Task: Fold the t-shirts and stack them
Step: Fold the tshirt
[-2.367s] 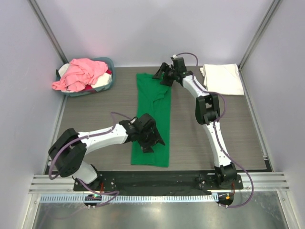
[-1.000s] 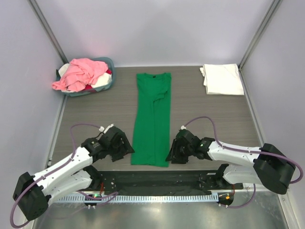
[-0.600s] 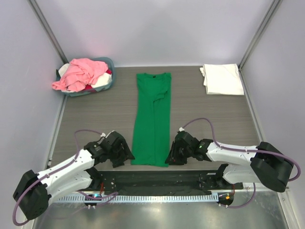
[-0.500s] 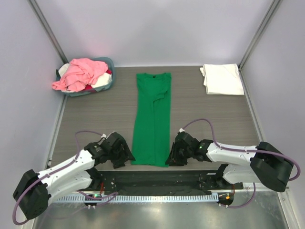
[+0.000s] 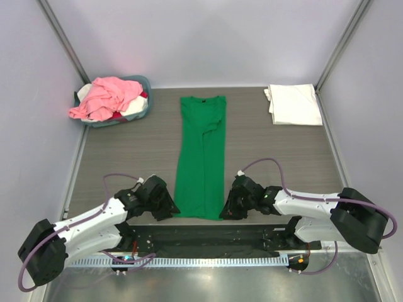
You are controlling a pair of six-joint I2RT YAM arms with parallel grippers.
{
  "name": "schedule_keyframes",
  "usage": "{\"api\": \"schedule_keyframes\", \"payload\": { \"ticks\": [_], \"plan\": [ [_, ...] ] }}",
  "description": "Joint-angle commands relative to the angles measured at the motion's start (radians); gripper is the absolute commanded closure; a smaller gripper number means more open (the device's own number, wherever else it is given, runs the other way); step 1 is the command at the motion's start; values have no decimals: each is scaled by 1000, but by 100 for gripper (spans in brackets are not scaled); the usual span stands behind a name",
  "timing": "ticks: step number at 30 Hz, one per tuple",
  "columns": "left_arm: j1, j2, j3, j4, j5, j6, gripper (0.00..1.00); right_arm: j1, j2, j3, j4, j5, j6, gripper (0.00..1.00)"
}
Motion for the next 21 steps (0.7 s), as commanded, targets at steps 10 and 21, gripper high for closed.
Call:
{"api": "schedule_keyframes", "payload": {
  "ticks": [10,21],
  "plan": [
    [-56,12,34,25,-38,-31,100,8,-128,-40,-111,61,3,99],
    [-99,67,339,-232,-202,47,100,-7,-270,129,-351,201,-55,99]
  ]
}}
